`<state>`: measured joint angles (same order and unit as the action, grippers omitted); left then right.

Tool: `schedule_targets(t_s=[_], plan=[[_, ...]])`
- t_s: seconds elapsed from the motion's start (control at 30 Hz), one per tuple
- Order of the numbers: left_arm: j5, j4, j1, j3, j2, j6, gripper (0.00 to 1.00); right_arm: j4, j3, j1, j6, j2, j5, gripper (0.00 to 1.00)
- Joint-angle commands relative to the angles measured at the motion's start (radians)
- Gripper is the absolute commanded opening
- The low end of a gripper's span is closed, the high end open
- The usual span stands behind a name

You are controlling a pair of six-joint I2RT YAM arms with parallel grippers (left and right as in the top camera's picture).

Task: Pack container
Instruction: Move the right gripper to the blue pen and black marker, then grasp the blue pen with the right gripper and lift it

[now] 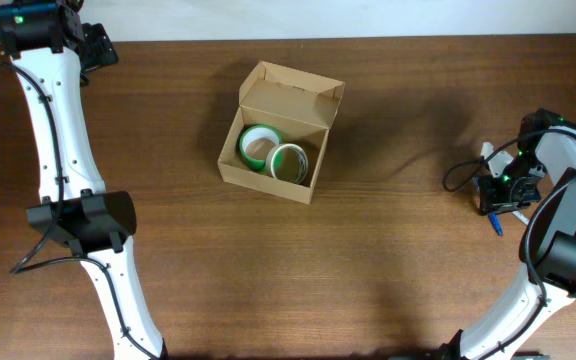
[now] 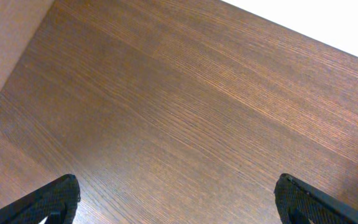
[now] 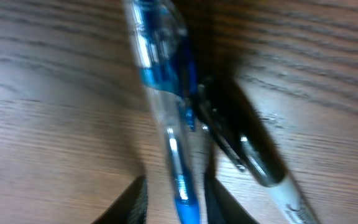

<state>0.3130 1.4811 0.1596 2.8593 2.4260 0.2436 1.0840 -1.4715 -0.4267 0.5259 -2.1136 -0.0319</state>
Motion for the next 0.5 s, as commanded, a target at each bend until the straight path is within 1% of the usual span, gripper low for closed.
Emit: schedule_targets(t_s=[0.0,0.07,0.2,0.33,0.4,0.47], plan=[[-0.003,0.001,0.009,0.005,0.014,0.010,1.00,-0.027,0.010,0.001,-0.053,-0.037,-0.041,0.13],[-0.003,0.001,0.009,0.005,0.014,0.010,1.00,-0.030,0.009,0.001,-0.064,-0.037,-0.041,0.04],[-0.003,0.001,0.009,0.005,0.014,0.010,1.00,-0.030,0.003,0.003,-0.094,-0.036,-0.023,0.04],[-0.003,0.001,0.009,0.005,0.014,0.010,1.00,0.000,-0.051,0.030,-0.094,-0.023,0.065,0.04],[-0.003,0.001,0.009,0.005,0.014,0.010,1.00,0.069,-0.143,0.077,-0.106,0.001,0.126,0.04],[-0.003,0.001,0.009,0.005,0.014,0.010,1.00,0.125,-0.229,0.122,-0.143,0.021,0.140,0.03]])
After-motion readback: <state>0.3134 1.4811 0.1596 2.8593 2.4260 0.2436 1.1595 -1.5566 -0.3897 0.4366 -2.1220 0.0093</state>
